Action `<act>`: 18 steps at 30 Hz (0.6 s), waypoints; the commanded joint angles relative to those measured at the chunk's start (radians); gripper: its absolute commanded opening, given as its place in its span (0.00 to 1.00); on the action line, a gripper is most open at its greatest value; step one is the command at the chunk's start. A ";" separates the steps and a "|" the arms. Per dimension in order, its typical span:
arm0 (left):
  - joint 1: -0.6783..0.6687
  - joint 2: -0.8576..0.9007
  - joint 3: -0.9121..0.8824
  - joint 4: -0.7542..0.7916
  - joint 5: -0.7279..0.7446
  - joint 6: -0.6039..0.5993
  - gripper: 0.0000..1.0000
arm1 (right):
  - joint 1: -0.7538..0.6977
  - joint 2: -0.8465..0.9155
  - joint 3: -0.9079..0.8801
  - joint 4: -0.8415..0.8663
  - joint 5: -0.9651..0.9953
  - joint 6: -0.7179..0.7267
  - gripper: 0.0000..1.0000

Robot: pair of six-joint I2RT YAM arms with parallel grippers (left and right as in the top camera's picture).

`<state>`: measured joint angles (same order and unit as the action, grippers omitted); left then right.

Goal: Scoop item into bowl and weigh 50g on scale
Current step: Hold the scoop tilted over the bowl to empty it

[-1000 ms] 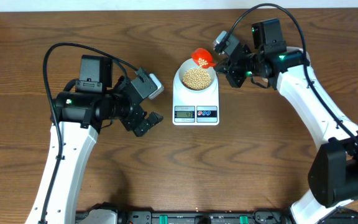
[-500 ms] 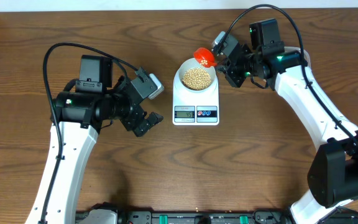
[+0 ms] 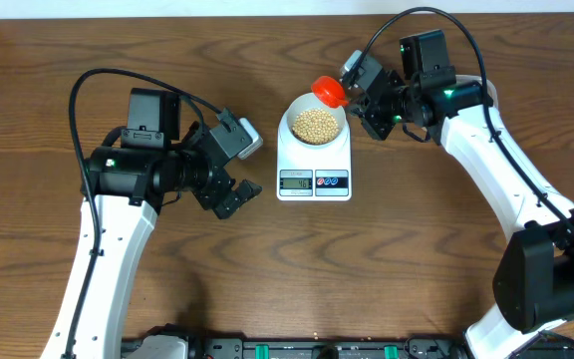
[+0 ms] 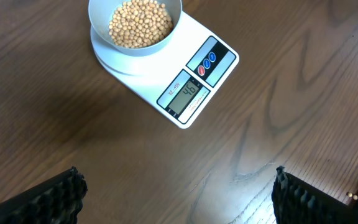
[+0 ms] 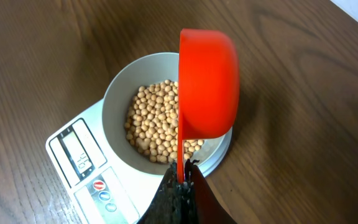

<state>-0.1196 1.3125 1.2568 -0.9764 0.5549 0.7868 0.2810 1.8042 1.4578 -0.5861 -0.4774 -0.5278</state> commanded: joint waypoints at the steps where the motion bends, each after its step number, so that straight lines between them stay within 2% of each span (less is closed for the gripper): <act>1: 0.003 -0.013 0.011 -0.003 0.010 0.013 0.98 | 0.009 -0.020 -0.007 0.002 -0.004 -0.013 0.01; 10: 0.003 -0.013 0.011 -0.003 0.010 0.013 0.98 | 0.009 -0.020 -0.007 0.026 -0.003 -0.014 0.02; 13: 0.003 -0.013 0.011 -0.003 0.010 0.013 0.98 | 0.015 -0.020 -0.006 0.024 0.013 -0.077 0.01; 18: 0.003 -0.013 0.011 -0.003 0.010 0.013 0.98 | 0.023 -0.030 -0.005 0.033 0.057 -0.093 0.01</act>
<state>-0.1196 1.3125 1.2568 -0.9764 0.5552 0.7868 0.2981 1.8042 1.4574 -0.5571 -0.4404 -0.5911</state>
